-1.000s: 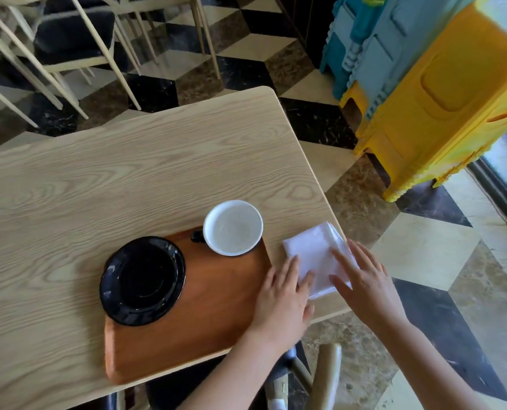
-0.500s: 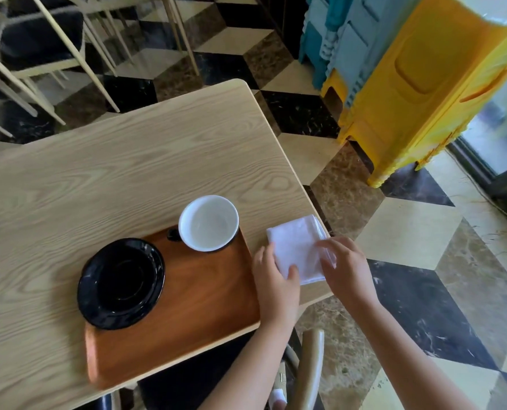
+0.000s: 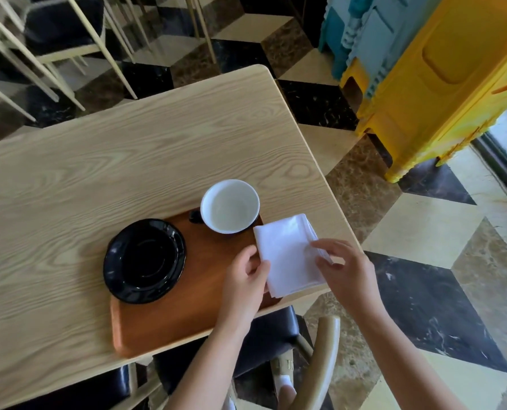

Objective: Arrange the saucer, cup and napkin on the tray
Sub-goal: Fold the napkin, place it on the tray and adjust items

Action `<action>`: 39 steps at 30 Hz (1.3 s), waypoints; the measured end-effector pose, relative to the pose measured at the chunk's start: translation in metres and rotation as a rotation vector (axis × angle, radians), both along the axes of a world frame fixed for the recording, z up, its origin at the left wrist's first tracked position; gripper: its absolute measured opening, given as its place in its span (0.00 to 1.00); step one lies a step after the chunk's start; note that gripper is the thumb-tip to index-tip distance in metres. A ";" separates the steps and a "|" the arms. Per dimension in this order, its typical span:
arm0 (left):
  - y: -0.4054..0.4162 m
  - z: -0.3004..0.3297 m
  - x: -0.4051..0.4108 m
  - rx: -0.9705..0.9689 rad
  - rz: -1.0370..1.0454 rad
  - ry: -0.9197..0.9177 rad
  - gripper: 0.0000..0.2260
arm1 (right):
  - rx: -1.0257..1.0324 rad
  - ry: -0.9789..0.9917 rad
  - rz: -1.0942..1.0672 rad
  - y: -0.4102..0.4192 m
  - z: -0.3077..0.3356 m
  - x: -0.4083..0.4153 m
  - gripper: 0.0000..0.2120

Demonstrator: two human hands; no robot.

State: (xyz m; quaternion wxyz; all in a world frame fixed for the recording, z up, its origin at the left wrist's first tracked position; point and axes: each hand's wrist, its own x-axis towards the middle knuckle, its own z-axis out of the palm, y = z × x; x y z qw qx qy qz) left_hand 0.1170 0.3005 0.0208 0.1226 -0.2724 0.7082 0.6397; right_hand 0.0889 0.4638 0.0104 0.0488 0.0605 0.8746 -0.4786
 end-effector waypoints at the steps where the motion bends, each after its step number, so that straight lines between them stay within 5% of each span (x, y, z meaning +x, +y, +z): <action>1: -0.010 0.001 0.004 -0.007 0.014 0.014 0.11 | -0.044 -0.006 0.016 -0.008 0.002 0.003 0.13; 13: -0.065 -0.023 0.035 -0.366 -0.045 -0.002 0.17 | 0.069 -0.109 0.289 -0.063 -0.016 0.022 0.15; 20: -0.062 -0.036 0.044 -0.652 -0.118 0.103 0.31 | 0.335 0.154 0.463 -0.059 -0.031 0.029 0.17; 27: -0.065 -0.053 0.061 -0.988 -0.464 0.310 0.28 | 0.703 0.388 0.758 -0.046 -0.043 0.027 0.21; 39: -0.067 -0.064 0.065 -1.151 -0.695 0.222 0.25 | 0.703 0.363 0.819 -0.041 -0.045 0.025 0.22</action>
